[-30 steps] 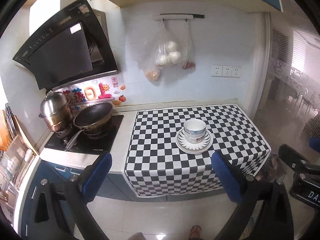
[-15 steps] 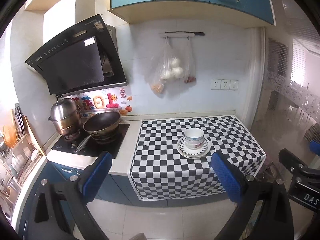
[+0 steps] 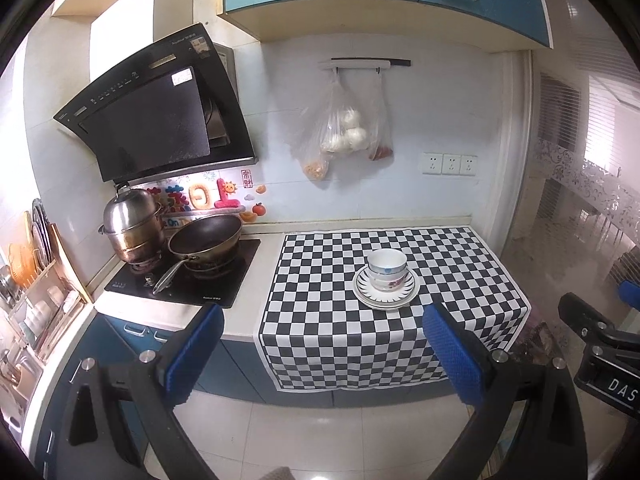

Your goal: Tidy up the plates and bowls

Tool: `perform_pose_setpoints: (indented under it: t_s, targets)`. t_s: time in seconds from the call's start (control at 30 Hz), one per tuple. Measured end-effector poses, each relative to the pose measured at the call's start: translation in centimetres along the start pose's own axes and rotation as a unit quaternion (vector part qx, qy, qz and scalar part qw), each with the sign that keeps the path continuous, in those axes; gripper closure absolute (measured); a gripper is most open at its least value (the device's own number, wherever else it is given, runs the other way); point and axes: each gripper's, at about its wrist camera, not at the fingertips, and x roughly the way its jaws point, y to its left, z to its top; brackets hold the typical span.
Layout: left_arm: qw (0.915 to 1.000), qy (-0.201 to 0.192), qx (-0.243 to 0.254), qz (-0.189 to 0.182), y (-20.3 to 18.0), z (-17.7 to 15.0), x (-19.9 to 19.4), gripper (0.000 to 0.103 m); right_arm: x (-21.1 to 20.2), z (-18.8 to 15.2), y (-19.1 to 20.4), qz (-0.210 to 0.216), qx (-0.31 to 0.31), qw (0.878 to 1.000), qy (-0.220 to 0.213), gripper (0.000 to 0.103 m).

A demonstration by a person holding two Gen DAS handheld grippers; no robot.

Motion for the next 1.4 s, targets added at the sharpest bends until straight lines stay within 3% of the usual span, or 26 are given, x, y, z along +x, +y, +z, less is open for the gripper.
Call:
perform_pose_setpoints:
  t_s: [1.4]
  targets:
    - [1.0,0.0,0.0,-0.003,-1.3,0.3,-0.4,0.001,1.0,0.1,-1.0,0.003,0.004,1.0,0.004,0.0]
